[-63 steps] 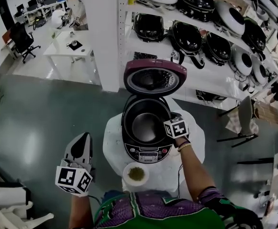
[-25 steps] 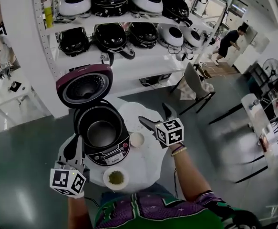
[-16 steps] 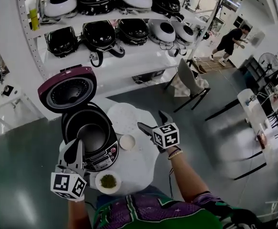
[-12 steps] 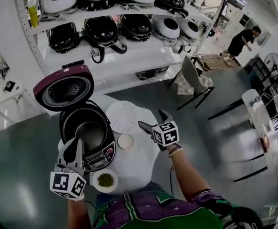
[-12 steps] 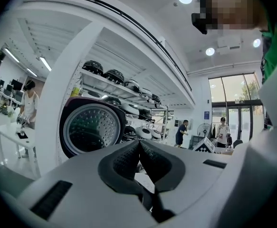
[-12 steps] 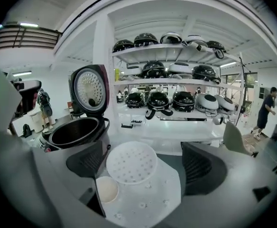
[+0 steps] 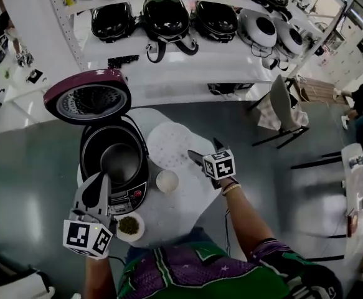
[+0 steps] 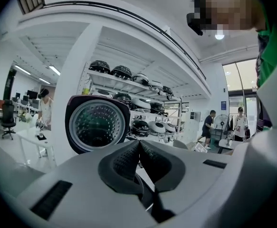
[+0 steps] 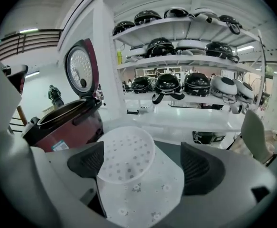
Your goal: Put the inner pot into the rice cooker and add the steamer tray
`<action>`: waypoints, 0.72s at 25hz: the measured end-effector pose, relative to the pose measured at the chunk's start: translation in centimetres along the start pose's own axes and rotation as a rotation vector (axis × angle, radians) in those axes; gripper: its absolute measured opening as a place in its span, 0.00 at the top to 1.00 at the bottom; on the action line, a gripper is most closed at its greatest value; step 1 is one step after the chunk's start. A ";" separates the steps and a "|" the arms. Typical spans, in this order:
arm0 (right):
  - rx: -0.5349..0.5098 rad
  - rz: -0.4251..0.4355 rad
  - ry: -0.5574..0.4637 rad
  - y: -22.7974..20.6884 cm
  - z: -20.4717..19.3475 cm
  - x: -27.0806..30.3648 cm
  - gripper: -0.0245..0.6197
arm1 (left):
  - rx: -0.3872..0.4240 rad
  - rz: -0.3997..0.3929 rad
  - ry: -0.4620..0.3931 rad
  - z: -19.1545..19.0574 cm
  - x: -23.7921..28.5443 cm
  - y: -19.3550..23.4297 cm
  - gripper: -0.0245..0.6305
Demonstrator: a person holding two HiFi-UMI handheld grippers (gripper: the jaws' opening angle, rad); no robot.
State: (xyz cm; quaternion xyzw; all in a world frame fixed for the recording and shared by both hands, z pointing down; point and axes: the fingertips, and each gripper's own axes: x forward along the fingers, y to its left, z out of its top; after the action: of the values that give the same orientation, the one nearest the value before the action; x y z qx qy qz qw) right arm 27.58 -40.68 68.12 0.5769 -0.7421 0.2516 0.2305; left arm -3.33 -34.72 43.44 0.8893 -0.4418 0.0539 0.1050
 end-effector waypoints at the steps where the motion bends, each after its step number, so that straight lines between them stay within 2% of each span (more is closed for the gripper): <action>1: -0.003 0.013 0.012 -0.2 -0.4 0.9 0.19 | -0.001 0.020 0.005 -0.3 0.1 -0.1 0.93; 8: -0.016 0.061 0.077 -2.0 -2.3 6.1 0.22 | -0.034 0.147 0.018 -1.9 1.0 -0.2 0.93; 18: -0.041 0.078 0.107 -3.1 -3.6 9.5 0.38 | -0.045 0.216 0.023 -3.1 2.0 -0.5 0.93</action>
State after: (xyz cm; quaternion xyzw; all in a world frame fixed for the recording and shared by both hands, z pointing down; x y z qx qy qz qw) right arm 28.65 -46.12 77.21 0.5283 -0.7557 0.2755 0.2718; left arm -1.71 -35.21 46.76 0.8333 -0.5349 0.0649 0.1237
